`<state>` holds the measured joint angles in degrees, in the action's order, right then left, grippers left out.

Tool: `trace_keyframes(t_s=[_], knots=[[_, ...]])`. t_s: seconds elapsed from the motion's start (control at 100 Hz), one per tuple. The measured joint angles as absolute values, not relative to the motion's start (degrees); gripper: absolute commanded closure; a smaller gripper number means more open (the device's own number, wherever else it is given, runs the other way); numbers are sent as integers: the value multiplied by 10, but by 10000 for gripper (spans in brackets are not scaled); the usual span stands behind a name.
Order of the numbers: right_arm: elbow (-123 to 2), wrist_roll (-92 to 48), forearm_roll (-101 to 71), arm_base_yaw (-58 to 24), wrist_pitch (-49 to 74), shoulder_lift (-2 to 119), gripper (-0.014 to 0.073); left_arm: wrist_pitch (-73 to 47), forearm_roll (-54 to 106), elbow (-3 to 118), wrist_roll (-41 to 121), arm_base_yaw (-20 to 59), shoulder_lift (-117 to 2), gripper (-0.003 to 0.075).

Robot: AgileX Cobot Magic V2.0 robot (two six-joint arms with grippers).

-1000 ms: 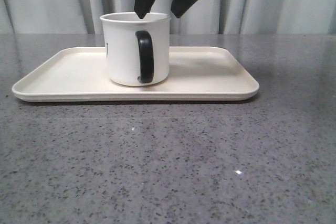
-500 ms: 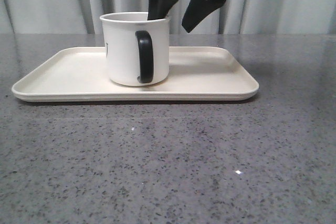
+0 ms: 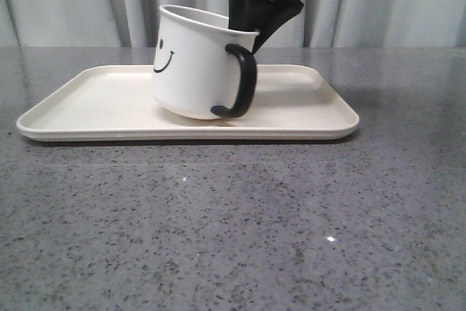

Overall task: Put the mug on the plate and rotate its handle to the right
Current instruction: 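Lift the mug with the right gripper and rotate it, turning the handle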

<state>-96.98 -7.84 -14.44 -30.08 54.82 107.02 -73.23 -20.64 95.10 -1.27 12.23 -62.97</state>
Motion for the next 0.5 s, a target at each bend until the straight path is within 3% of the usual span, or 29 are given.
trace_keyframes(t_s=[0.05,0.33,0.5], knots=[[-970,-77,-150,-301,547,1070,668,-732,-206,951,-13,122,-630,740],[-995,-98,-150,-301,554,1071,660,-732,-206,951,-13,122,-630,740],[-1105,-168,-149,-301,601,1071,657,-732,-206,951,-13,122,-630,740]])
